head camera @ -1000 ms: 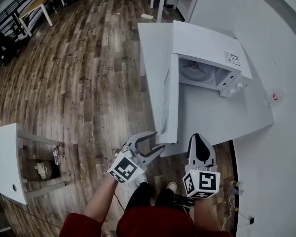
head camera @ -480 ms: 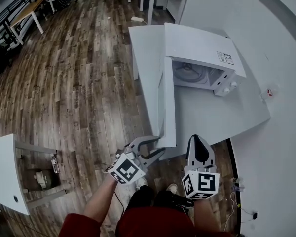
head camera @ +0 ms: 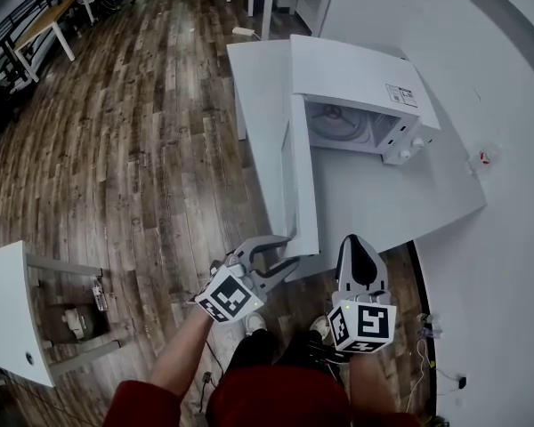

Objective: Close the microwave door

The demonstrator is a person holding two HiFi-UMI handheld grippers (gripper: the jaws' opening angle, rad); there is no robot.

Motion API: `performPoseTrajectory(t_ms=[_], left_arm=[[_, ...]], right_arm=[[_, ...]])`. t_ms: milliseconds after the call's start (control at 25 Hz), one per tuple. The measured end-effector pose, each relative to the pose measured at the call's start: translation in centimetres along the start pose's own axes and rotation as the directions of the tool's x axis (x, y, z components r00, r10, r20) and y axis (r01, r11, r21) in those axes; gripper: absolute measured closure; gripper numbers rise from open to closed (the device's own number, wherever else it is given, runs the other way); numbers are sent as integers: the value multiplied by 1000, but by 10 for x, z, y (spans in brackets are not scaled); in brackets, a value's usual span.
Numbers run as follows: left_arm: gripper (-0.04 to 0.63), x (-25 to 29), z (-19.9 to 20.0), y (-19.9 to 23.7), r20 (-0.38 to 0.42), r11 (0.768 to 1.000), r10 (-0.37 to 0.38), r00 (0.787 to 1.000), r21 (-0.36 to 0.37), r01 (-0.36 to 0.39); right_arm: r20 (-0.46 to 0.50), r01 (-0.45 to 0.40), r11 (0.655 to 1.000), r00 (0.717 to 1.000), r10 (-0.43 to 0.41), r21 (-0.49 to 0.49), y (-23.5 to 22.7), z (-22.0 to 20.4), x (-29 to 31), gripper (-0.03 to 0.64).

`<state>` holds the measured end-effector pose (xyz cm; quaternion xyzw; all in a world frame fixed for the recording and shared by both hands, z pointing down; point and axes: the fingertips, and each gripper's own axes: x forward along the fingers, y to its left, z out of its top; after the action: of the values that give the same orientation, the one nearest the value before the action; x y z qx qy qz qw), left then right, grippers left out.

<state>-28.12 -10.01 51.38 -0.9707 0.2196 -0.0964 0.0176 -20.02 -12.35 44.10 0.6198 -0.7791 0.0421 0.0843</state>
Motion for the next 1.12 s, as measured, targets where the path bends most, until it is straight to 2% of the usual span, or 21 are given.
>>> performPoseTrajectory(t_ms=[480, 800, 1120], left_arm=[[437, 52, 11, -18, -17, 999, 49, 999, -6, -49], [443, 99, 22, -26, -29, 990, 133, 991, -33, -134], [445, 142, 30, -25, -39, 971, 228, 973, -57, -230]], right_arm=[[15, 10, 999, 1000, -11, 45, -58, -9, -14, 588], [23, -32, 999, 999, 32, 37, -113, -4, -9, 588], [17, -70, 997, 997, 69, 29, -156, -6, 1, 588]])
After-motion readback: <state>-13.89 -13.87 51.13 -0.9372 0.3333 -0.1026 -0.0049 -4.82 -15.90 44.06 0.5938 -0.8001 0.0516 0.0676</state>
